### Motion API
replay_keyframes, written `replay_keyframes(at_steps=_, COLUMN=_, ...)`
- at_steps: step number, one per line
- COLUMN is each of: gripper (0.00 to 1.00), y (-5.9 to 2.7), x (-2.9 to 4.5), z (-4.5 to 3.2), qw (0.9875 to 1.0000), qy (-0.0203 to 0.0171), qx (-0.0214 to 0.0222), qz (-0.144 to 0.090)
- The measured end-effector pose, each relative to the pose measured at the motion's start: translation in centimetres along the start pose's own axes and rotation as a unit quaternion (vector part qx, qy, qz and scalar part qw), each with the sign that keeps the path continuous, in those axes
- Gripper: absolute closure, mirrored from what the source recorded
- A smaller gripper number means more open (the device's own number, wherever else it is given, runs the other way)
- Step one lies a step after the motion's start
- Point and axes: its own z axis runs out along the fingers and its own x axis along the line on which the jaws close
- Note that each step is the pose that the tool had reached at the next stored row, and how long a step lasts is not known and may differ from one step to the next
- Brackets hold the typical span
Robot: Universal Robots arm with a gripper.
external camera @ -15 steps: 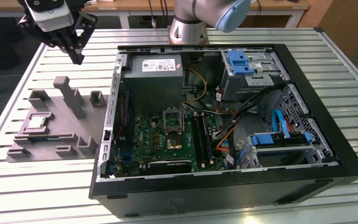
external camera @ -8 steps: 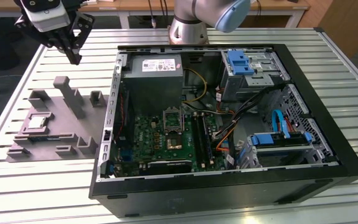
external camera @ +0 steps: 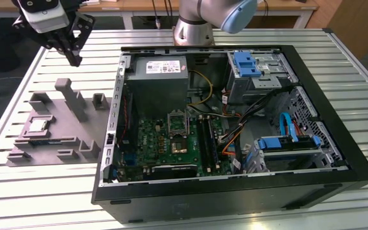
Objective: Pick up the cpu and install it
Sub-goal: 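Reach for the cpu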
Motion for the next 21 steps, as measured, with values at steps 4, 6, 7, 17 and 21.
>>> replay_keyframes(at_steps=4, gripper=0.89, y=-0.05, x=0.65, z=-0.02, qw=1.0, qy=0.0, qx=0.0, qz=0.0)
replay_keyframes(at_steps=6, gripper=0.89, y=-0.05, x=0.7, z=-0.02, qw=1.0, qy=0.0, qx=0.0, qz=0.0)
replay_keyframes(at_steps=7, gripper=0.89, y=-0.06, x=0.74, z=-0.02, qw=1.0, qy=0.0, qx=0.0, qz=0.0)
replay_keyframes(at_steps=17, gripper=0.89, y=-0.1, x=1.26, z=-0.04, qw=1.0, qy=0.0, qx=0.0, qz=0.0)
replay_keyframes(at_steps=21, gripper=0.89, y=-0.11, x=1.45, z=-0.04, qw=1.0, qy=0.0, qx=0.0, qz=0.0)
